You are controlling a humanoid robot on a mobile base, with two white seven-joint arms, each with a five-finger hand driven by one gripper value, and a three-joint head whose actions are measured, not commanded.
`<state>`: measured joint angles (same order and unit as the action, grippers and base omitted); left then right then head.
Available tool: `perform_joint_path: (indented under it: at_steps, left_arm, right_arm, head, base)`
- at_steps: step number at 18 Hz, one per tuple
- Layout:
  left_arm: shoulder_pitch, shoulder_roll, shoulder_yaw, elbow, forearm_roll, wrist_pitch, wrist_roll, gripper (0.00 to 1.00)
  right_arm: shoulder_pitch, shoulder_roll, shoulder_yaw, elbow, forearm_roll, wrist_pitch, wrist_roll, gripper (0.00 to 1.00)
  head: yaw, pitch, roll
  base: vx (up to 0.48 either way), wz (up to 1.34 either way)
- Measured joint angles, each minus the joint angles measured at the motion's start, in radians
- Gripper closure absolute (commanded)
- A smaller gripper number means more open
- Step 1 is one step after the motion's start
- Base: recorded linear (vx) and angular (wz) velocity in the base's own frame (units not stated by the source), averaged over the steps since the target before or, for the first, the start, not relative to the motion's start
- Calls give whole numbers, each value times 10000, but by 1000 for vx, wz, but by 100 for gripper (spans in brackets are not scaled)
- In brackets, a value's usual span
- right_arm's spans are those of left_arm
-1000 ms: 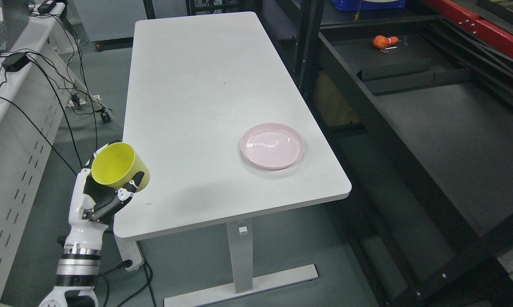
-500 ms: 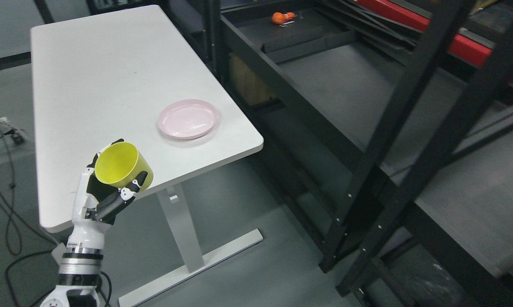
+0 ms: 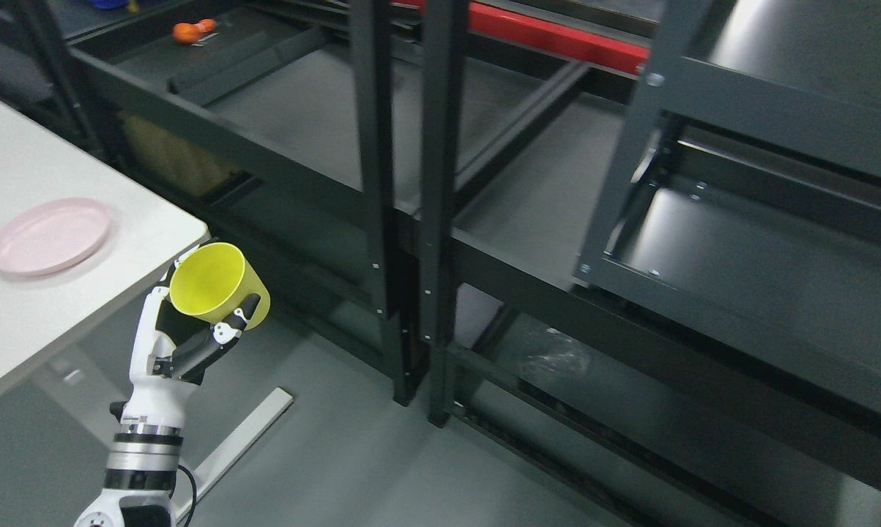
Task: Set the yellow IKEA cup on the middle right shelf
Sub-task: 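Turn toward the shelving unit holding the cup in the left hand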
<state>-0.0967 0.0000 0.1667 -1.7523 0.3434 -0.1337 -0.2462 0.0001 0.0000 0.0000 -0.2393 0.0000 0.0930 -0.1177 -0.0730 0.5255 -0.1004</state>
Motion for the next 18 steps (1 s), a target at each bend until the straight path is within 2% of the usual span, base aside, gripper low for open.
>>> perform_joint_path:
  at_steps: [11,18]
  left_arm:
    - [0,0,-211,-24,30,-70,0,97]
    - [0,0,-516,-33,33,-310,0,97]
  right_arm:
    - [6,0,0,1,0,0,0,1]
    - [-5,0,0,0,0,0,12,1]
  head:
    - [0,-5,0]
    - [0,-6,0]
  base:
    - [-198,-853]
    - [-5,-131]
